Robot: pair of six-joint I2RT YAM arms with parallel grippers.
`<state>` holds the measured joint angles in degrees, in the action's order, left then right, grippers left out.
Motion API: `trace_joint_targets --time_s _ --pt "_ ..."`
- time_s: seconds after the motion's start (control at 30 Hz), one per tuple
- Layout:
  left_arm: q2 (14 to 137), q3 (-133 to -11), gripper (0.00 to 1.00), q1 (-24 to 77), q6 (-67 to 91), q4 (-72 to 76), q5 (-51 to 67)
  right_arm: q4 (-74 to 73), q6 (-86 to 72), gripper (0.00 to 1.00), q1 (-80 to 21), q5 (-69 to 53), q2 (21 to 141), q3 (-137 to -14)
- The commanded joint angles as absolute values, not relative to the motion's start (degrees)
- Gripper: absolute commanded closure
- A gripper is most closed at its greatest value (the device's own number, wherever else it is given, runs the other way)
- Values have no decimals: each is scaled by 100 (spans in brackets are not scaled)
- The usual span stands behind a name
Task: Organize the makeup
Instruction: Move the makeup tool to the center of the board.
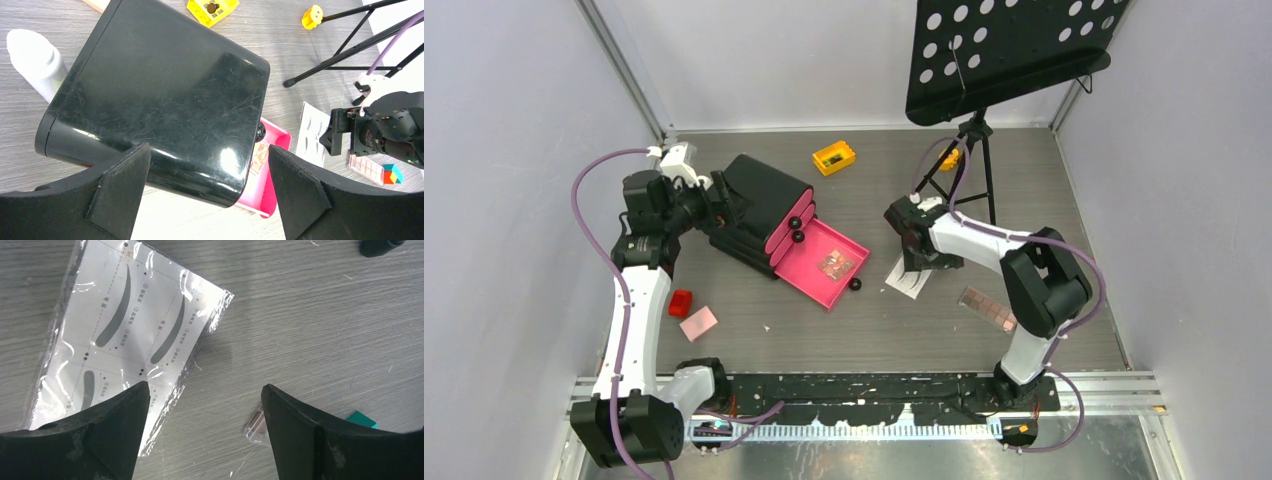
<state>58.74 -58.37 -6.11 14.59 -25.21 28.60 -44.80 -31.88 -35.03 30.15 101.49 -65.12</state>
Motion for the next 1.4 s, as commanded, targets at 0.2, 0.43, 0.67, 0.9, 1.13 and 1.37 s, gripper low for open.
trace_joint_targets --time_s 0.2,0.43,0.67,0.9,1.13,1.37 --pt "5865 -5852 10 -607 1483 -2277 3001 -3304 -4410 12 -3499 2673 9465 -6333" --pt "5858 -5847 10 -606 1483 -2279 3023 -3592 -5231 6 -3506 2433 10340 -6862" --pt "5854 -5847 10 -613 1485 -2291 3014 -3581 -5455 6 -3537 2510 10566 -6859" --pt "5862 -5852 10 -608 1485 -2288 3019 -3946 -5447 5 -3536 2724 10534 -6644" --pt "5856 -5861 10 -602 1468 -2295 3051 -3824 -5431 6 -3592 2430 9931 -5790" --pt "5652 -5982 10 -210 1263 -2403 2668 -3889 -5337 6 -4012 2164 9510 -5337"
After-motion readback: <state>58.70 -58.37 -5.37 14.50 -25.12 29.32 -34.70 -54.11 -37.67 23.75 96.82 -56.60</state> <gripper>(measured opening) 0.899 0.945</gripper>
